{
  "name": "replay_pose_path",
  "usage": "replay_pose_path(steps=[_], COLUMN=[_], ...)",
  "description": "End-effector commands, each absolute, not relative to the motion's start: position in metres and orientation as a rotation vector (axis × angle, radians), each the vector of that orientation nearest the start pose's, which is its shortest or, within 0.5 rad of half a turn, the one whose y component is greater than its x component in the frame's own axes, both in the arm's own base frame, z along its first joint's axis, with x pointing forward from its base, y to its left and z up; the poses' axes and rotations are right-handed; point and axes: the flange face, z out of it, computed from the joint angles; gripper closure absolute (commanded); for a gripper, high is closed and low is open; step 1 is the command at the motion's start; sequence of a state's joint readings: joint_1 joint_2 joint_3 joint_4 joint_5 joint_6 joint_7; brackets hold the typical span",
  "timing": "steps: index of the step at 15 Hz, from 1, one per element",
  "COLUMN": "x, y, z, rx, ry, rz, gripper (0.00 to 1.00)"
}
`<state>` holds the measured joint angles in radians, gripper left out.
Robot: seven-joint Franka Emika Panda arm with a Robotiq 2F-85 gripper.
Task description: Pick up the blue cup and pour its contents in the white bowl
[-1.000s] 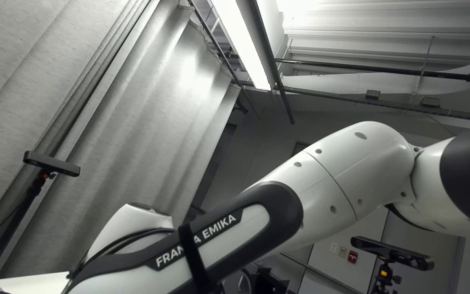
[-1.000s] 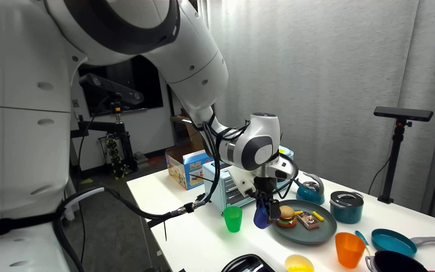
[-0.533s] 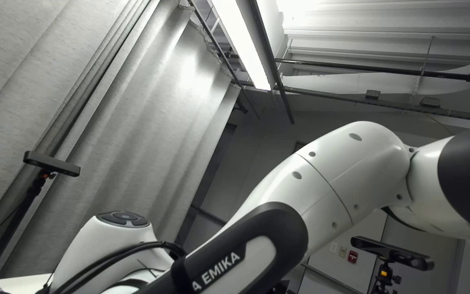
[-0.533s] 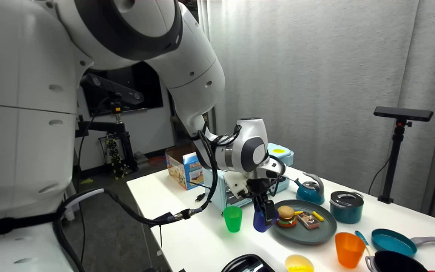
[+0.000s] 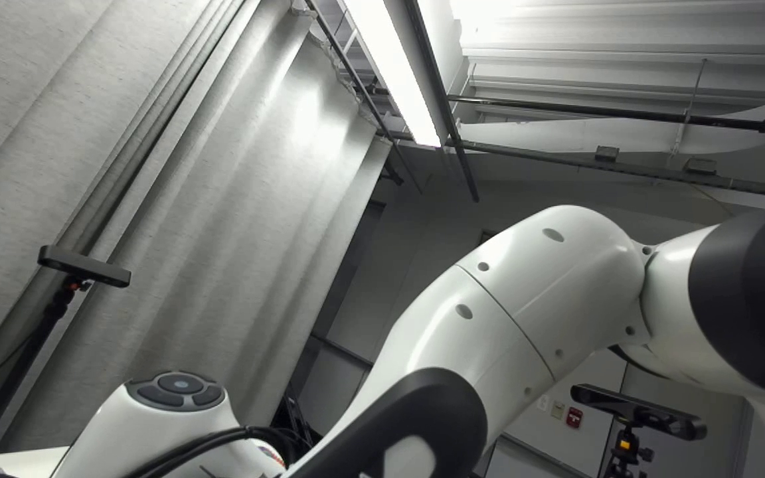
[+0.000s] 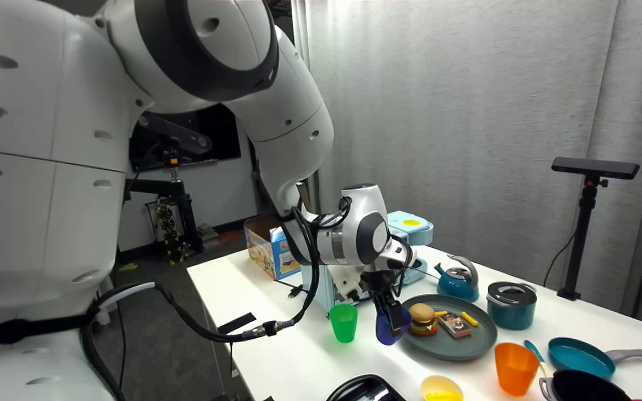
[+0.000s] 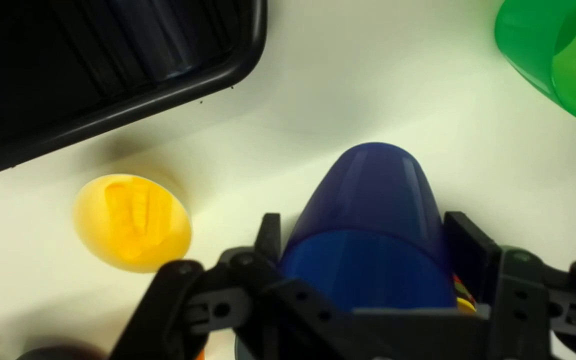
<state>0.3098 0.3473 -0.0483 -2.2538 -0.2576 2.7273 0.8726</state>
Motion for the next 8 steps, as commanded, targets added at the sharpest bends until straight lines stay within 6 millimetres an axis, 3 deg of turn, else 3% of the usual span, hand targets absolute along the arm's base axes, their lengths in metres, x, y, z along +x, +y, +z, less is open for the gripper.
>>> replay_pose_path(steps=[1,8], x=[0.530,0.520], y=[0.158,0.165], z=[0.209,0.184], rx=[-3.130,-3.199], ry=[0.597,0.560], rz=[-0.326,-0.285], gripper=[0.44,0.44])
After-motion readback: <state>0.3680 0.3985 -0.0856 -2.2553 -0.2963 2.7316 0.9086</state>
